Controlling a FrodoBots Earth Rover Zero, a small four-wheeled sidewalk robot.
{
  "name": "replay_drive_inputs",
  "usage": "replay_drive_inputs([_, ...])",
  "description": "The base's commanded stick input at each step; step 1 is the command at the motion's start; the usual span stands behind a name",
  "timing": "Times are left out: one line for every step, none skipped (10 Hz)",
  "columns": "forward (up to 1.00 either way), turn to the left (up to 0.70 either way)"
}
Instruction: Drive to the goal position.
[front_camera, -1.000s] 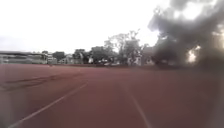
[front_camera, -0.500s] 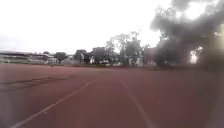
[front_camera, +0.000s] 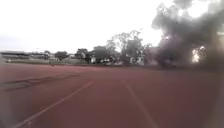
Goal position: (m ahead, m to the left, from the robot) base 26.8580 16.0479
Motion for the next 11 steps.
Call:
replay_drive_inputs([0.7,0.0])
replay_drive_inputs([0.7,0.0])
replay_drive_inputs([0.7,0.0])
replay_drive_inputs([0.7,0.0])
replay_drive_inputs([0.7,0.0])
replay_drive_inputs([0.7,0.0])
replay_drive_inputs([0.7,0.0])
replay_drive_inputs([0.7,0.0])
replay_drive_inputs([0.7,0.0])
replay_drive_inputs([0.7,0.0])
replay_drive_inputs([0.7,0.0])
